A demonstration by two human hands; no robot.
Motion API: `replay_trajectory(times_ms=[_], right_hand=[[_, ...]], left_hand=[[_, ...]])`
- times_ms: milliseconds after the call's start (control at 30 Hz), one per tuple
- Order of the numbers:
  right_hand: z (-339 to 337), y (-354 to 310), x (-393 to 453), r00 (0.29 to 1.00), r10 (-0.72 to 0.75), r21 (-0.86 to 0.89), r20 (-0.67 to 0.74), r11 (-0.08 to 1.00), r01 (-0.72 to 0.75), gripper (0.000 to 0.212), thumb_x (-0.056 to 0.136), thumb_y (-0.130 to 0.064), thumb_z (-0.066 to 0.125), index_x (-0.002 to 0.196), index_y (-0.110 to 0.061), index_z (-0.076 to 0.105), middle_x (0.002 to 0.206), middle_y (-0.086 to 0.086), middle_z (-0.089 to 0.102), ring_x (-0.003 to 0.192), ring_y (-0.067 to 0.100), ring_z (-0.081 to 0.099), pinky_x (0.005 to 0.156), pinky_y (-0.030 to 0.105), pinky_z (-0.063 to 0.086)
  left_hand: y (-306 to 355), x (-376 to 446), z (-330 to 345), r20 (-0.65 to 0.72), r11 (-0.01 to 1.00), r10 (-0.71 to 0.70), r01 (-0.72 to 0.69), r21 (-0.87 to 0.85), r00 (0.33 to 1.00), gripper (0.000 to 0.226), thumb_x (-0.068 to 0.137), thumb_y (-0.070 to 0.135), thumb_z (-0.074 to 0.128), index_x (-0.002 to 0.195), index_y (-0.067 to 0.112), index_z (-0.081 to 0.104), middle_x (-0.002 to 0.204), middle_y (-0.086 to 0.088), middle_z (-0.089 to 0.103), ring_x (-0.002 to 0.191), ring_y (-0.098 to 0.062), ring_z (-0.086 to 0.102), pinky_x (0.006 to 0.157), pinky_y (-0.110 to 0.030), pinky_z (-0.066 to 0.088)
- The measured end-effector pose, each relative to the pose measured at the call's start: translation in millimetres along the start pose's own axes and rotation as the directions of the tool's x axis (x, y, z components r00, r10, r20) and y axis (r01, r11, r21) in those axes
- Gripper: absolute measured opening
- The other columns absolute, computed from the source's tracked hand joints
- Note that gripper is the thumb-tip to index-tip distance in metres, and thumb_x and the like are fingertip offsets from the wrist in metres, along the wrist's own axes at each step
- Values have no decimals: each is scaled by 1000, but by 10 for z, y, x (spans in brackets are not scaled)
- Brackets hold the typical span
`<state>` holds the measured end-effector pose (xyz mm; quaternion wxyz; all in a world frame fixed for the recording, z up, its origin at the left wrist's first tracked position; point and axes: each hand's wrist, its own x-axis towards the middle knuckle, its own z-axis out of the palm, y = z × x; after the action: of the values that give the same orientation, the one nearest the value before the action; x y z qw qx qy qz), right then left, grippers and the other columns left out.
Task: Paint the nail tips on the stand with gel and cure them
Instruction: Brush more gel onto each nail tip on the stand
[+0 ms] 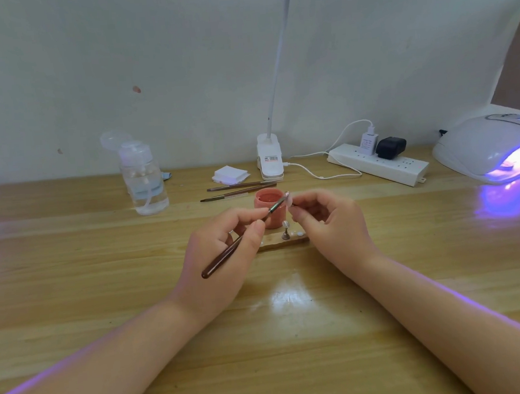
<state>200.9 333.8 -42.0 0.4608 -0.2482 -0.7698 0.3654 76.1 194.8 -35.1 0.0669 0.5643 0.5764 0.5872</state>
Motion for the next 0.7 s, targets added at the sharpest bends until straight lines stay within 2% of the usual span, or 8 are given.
replay_trajectory(times_ms=[100, 167, 233, 333, 433, 600, 700], right_hand=[[-4, 18, 5, 1000, -5, -3, -19, 1000, 5, 13, 86, -11, 71, 90, -23, 72, 80, -10, 71, 71, -1, 64, 70, 25, 54], [-7, 20, 9, 999, -17, -8, -38, 1000, 17, 12, 86, -12, 71, 89, -23, 71, 79, -11, 70, 70, -2, 63, 67, 17, 50], [-13, 15, 15, 997, -59, -62, -49, 997, 56, 10, 86, -11, 71, 92, -19, 73, 80, -10, 70, 71, -3, 61, 65, 10, 45], [-15, -3, 18, 989, -139, -177, -46, 976, 128, 12, 85, -6, 70, 95, -11, 74, 83, -5, 71, 74, -1, 60, 63, 6, 40], [-11, -17, 14, 980, -196, -243, -42, 953, 180, 13, 85, -4, 70, 96, -10, 74, 86, -1, 72, 73, 10, 62, 62, 8, 41], [-27, -17, 14, 967, -251, -289, -36, 929, 230, 15, 85, -2, 68, 97, -8, 74, 86, 3, 72, 74, 18, 64, 68, 22, 49], [-30, -11, 15, 962, -272, -301, -35, 920, 249, 14, 85, 0, 68, 97, -7, 74, 85, 3, 71, 74, 18, 63, 68, 26, 49]], left_hand=[[-25, -12, -19, -4, 1000, 0, 0, 16, 1000, 17, 89, 21, 53, 91, 29, 67, 85, 21, 72, 78, 0, 61, 68, -14, 44], [-28, -21, -23, -24, 999, 15, -14, 39, 1000, 14, 89, 27, 53, 89, 33, 65, 86, 19, 72, 82, -3, 61, 69, -17, 44], [-10, -21, -20, -44, 997, 43, -40, 60, 998, 15, 89, 35, 50, 92, 40, 64, 89, 21, 71, 81, 0, 59, 68, -12, 43], [19, -3, -20, -42, 994, 71, -68, 85, 997, 18, 93, 32, 55, 104, 44, 63, 90, 29, 68, 78, 7, 57, 70, -6, 41], [9, 9, -30, -19, 994, 68, -66, 87, 998, 22, 92, 25, 57, 108, 37, 67, 85, 29, 67, 78, 5, 58, 70, -7, 41], [-19, -6, -38, -22, 996, 24, -22, 82, 999, 20, 86, 23, 55, 93, 33, 71, 86, 14, 72, 79, -4, 60, 68, -19, 45], [12, -10, -38, -43, 998, 48, -46, 45, 998, 15, 89, 25, 55, 94, 33, 67, 87, 18, 71, 77, -2, 61, 67, -12, 43]])
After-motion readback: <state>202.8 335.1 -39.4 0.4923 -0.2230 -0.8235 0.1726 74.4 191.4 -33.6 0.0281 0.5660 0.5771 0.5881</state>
